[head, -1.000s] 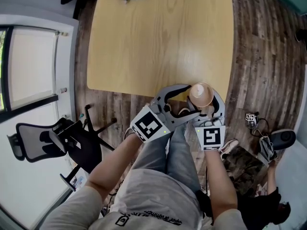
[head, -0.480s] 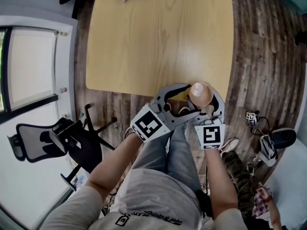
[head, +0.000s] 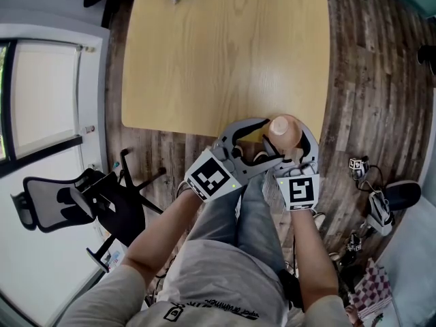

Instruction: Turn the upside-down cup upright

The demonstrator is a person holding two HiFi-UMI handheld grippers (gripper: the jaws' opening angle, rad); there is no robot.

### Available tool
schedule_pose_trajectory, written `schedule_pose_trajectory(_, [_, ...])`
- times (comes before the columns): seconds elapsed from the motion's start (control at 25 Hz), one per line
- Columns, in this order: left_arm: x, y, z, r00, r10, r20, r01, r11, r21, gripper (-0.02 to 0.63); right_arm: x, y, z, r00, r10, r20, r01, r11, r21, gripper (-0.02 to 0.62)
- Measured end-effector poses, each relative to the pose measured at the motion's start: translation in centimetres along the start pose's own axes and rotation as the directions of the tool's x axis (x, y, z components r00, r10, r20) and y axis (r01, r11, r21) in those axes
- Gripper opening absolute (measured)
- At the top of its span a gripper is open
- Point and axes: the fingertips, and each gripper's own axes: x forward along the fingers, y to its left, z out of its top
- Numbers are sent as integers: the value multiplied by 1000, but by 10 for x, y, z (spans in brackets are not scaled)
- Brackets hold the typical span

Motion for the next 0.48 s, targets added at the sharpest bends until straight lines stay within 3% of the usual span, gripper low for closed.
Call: schedule_pose_trajectory(0.48, [-15, 0, 27, 997, 26, 78, -29, 999, 32, 327, -14, 0, 35, 994, -38, 102, 40, 999, -17, 385])
